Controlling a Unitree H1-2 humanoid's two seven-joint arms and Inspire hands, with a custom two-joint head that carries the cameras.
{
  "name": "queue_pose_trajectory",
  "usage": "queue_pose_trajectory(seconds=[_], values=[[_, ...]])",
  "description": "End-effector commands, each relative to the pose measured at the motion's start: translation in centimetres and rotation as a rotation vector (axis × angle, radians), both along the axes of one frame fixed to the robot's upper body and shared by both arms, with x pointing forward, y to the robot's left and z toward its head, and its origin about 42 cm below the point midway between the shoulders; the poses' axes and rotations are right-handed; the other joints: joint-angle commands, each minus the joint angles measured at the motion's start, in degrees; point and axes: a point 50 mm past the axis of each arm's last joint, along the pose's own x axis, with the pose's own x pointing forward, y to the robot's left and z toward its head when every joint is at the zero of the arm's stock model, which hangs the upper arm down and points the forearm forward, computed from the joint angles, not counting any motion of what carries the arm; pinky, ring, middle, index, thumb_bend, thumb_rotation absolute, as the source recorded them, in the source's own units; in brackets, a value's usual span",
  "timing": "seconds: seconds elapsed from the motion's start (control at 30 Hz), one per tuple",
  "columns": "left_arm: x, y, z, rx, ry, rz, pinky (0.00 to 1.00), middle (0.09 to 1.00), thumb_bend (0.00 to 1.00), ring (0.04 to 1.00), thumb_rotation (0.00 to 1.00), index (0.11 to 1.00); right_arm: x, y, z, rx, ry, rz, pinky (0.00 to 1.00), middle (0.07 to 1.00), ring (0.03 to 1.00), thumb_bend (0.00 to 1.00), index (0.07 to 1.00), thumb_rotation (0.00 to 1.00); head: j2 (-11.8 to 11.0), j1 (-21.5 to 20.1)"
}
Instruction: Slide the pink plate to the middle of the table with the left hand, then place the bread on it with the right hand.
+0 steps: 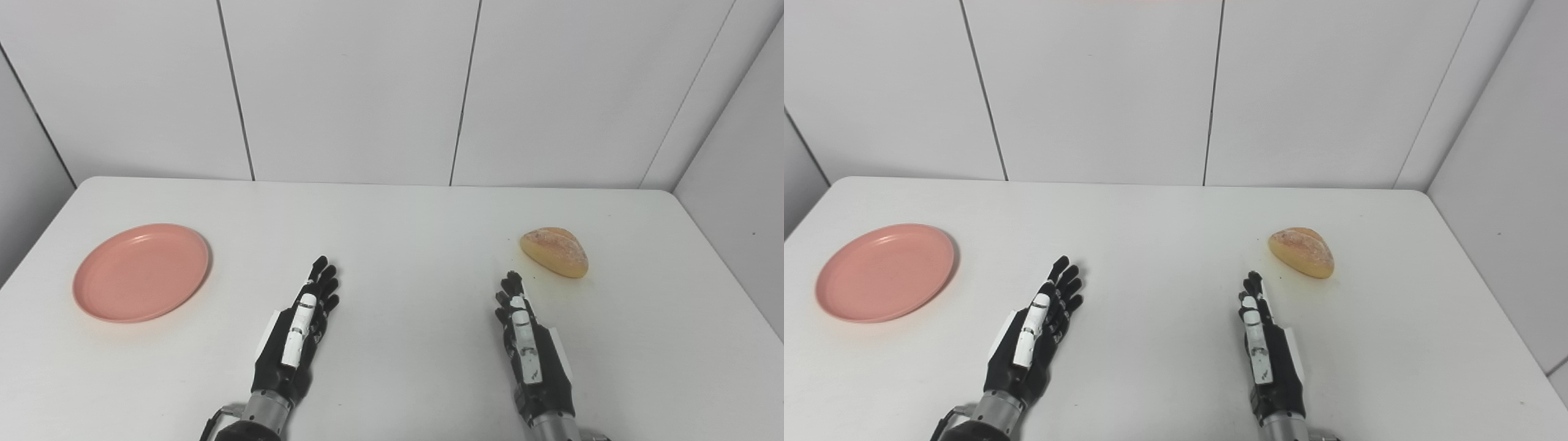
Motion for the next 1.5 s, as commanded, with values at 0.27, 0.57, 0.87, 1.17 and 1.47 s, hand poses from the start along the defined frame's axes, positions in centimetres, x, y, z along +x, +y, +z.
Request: queue_pose_trajectory(seconds=[0.27,0.57,0.87,1.17,1.47], values=[[-0.2,-0.1,-0.5,0.001,0.036,-0.002,1.0,1.0,0.43,0.999,1.0,1.0,-0.1,0.4,1.0,0.014,-0.054,0.012,1.0,1.0,1.0,0.3,1.0,1.0,0.05,0.02],[-0.2,-0.1,-0.5,0.0,0.034,-0.005,1.0,1.0,0.43,0.999,1.0,1.0,-0.1,0.4,1.0,0.015,-0.055,0.017,1.0,1.0,1.0,0.3,1.0,1.0,0.2,0.04],[-0.3,-0.2,-0.5,-0.003,0.038,-0.007,1.0,1.0,0.43,0.998,1.0,1.0,-0.1,0.4,1.0,0.009,-0.054,0.02,1.0,1.0,1.0,0.31,1.0,1.0,0.29,-0.01],[-0.2,-0.4,-0.7,0.0,0.038,-0.012,1.0,1.0,0.42,0.999,1.0,1.0,-0.1,0.2,1.0,-0.004,-0.06,0.021,1.0,1.0,1.0,0.29,1.0,1.0,-0.52,1.65],[-0.4,-1.8,-1.3,-0.019,0.043,-0.014,1.0,1.0,0.42,1.0,1.0,1.0,-0.5,-1.1,0.8,-0.042,-0.072,0.015,1.0,1.0,0.991,0.27,1.0,1.0,-2.54,7.02]])
